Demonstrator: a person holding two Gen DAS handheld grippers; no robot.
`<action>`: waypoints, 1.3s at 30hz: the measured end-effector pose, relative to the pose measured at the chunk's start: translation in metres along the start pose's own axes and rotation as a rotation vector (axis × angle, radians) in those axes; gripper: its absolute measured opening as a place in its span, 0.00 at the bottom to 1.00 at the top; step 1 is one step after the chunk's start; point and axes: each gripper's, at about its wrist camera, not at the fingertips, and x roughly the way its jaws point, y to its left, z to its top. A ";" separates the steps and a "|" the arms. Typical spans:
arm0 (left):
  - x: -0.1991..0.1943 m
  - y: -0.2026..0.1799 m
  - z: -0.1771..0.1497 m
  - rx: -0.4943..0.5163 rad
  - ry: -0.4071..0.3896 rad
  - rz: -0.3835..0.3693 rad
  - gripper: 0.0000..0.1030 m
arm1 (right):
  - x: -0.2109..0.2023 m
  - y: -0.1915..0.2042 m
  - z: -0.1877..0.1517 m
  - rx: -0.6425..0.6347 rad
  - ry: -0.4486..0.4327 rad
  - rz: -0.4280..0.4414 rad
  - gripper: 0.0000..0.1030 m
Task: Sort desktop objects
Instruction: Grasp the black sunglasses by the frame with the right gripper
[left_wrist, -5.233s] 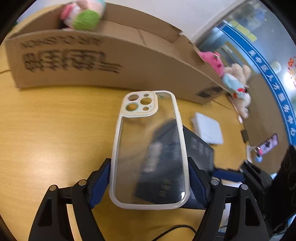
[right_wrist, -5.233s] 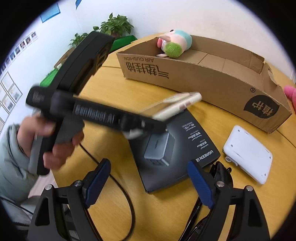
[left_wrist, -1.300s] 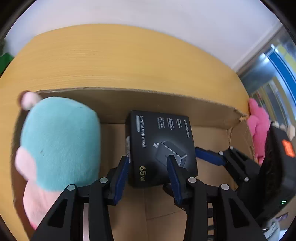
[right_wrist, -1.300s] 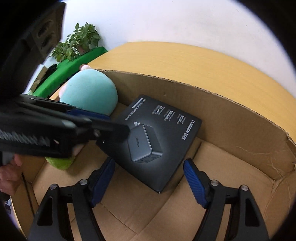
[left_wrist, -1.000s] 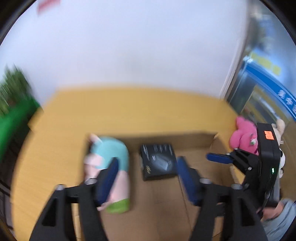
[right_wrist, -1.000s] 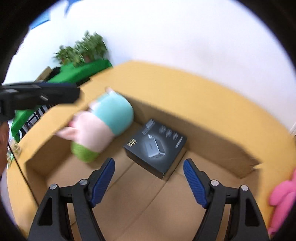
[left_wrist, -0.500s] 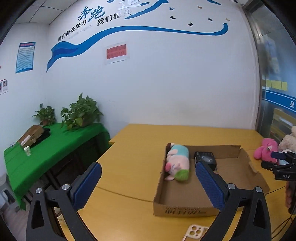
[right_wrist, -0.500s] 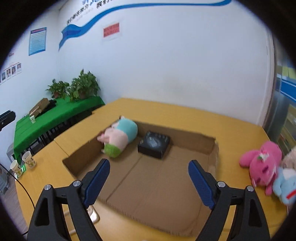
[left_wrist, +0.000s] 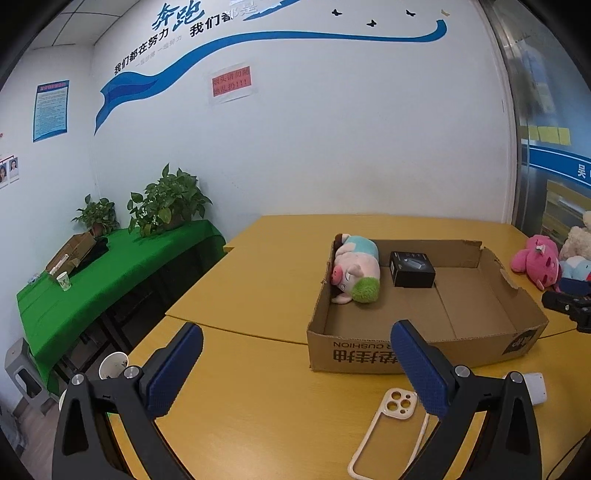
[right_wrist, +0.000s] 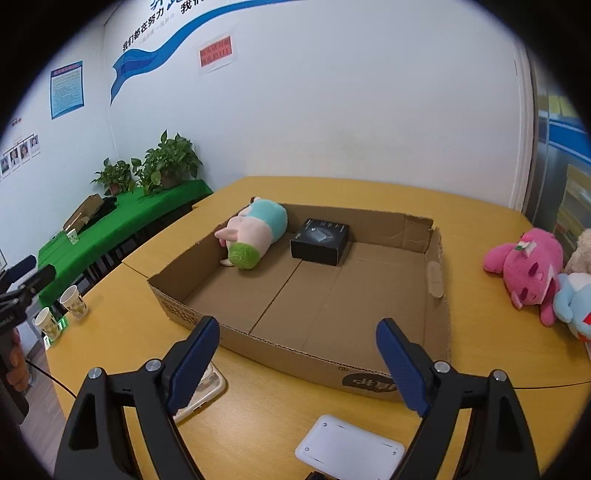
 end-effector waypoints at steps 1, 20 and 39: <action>0.005 -0.003 -0.001 0.004 0.024 -0.005 1.00 | -0.005 0.001 0.000 -0.004 -0.015 -0.010 0.84; 0.038 -0.066 -0.044 0.050 0.288 -0.448 1.00 | -0.084 0.009 -0.090 -0.062 0.114 -0.139 0.84; 0.087 -0.227 -0.125 0.049 0.768 -1.002 0.92 | -0.015 0.016 -0.202 0.077 0.367 -0.072 0.56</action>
